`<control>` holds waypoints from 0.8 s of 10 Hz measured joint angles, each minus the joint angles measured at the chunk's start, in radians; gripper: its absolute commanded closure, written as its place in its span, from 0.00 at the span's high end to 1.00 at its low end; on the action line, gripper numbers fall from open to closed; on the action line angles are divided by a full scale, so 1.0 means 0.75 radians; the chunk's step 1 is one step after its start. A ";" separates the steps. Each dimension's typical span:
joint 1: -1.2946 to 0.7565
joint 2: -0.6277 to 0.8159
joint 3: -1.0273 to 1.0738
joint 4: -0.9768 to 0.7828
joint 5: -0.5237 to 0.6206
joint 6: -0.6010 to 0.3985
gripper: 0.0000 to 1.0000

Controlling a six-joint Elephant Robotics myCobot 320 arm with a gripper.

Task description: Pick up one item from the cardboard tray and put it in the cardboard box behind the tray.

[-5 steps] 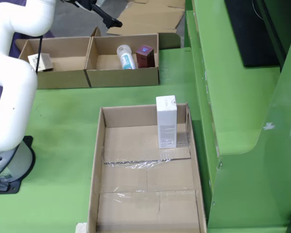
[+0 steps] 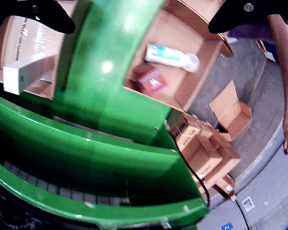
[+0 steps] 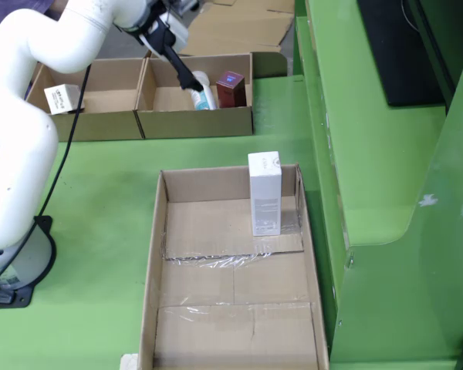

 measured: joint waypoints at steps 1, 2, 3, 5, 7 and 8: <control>-0.076 0.076 -0.072 -0.074 0.059 -0.064 1.00; -0.127 0.131 -0.127 -0.127 0.064 -0.088 1.00; -0.188 0.184 -0.182 -0.141 0.096 -0.135 1.00; -0.315 0.317 -0.309 -0.096 0.141 -0.217 1.00; -0.442 0.446 -0.440 -0.094 0.145 -0.231 1.00; -0.495 0.501 -0.495 -0.092 0.149 -0.233 1.00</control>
